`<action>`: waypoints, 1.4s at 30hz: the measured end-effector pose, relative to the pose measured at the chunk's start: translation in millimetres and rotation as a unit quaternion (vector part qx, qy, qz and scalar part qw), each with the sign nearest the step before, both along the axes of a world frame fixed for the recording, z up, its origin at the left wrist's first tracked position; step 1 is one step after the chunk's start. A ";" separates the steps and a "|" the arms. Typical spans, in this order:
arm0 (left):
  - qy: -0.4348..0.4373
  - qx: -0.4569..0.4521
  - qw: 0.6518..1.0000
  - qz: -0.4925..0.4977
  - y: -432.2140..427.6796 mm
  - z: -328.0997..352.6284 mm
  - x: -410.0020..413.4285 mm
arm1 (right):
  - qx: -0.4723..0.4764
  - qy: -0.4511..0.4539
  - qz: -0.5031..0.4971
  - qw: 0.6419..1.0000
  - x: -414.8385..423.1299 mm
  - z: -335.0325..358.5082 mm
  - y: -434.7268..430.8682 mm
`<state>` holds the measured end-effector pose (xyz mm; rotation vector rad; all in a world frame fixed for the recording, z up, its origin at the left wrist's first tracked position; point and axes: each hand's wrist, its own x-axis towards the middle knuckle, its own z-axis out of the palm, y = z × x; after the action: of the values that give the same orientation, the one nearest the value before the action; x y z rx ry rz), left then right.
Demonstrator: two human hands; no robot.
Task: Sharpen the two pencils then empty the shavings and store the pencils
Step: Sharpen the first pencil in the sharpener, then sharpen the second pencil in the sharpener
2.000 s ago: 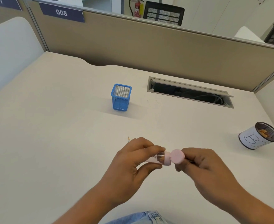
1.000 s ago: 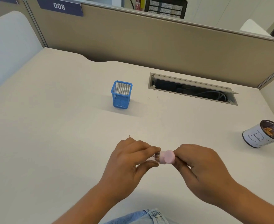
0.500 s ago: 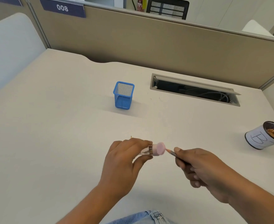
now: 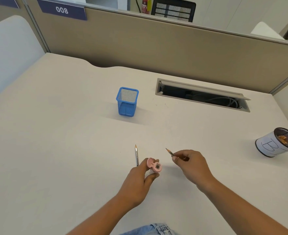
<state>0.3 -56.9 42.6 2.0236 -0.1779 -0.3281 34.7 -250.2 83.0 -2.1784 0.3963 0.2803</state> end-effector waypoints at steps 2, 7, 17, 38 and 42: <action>0.016 -0.007 1.000 -0.002 -0.7 -8.2 2.2 | -0.034 -0.002 -0.001 0.999 7.7 -16.4 -2.8; 0.031 -0.010 0.999 -0.007 -1.2 -21.9 3.9 | -0.144 -0.010 0.030 0.989 19.4 -39.5 -8.7; 0.046 -0.035 0.998 0.025 -0.5 -28.7 5.8 | -0.201 -0.022 0.037 0.979 30.3 -45.1 -8.2; 0.079 -0.023 0.995 0.050 9.7 -14.1 -6.7 | -0.130 -0.052 -0.051 0.989 32.5 -39.8 -10.6; 0.073 -0.006 0.994 0.077 18.8 -1.1 -15.3 | -0.113 -0.067 -0.014 0.991 25.7 -31.4 8.9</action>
<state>-15.0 -38.1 41.5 1.9781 0.0672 -0.3743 60.5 -241.2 51.6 -2.3955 0.3969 0.0744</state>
